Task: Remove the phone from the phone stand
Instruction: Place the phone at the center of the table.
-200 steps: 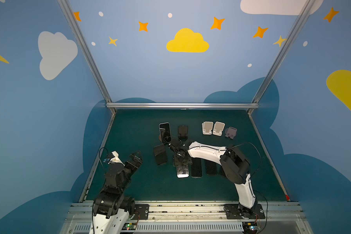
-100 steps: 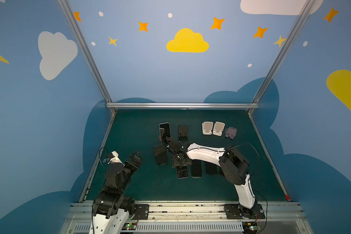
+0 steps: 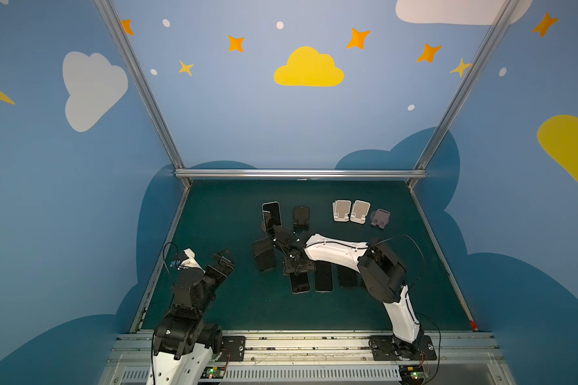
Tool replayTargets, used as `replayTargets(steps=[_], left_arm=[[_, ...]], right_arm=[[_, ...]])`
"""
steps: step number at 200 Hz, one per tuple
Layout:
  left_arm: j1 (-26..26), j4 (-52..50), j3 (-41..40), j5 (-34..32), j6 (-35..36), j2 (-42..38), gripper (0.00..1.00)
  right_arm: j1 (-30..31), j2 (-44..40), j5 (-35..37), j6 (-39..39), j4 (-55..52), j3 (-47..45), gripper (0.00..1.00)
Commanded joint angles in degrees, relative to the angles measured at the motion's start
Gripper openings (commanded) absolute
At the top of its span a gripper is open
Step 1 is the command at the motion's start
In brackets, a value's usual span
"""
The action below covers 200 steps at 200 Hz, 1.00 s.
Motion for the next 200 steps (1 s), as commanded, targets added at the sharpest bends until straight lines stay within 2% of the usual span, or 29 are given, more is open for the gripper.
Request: replayTargets(steps=[1, 40, 121, 150, 180, 200], left_arm=[[-0.1, -1.0, 0.9, -0.5, 0.4, -0.3, 1.00], [-0.2, -1.9, 0.8, -0.3, 0.1, -0.9, 1.00], [-0.2, -1.6, 1.2, -0.8, 0.6, -0.3, 1.00], [-0.2, -1.7, 1.5, -1.8, 0.9, -0.1, 1.00], [-0.2, -1.8, 2.3, -2.3, 1.0, 0.6, 1.00], [-0.2, -1.6, 2.4, -2.3, 0.8, 0.9, 1.00]], right_arm=[[-0.3, 2.6, 1.0, -0.8, -5.0, 0.0, 0.80], [-0.6, -0.2, 3.0, -1.3, -6.1, 0.8, 0.85], [-1.3, -1.9, 4.1, -3.2, -8.4, 4.6, 0.87], [-1.6, -6.0, 6.0, -5.6, -8.9, 6.8, 0.87], [-2.8, -10.5, 11.4, -9.8, -7.0, 9.9, 0.87], [-5.3, -11.4, 10.9, -11.9, -3.1, 10.1, 0.89]])
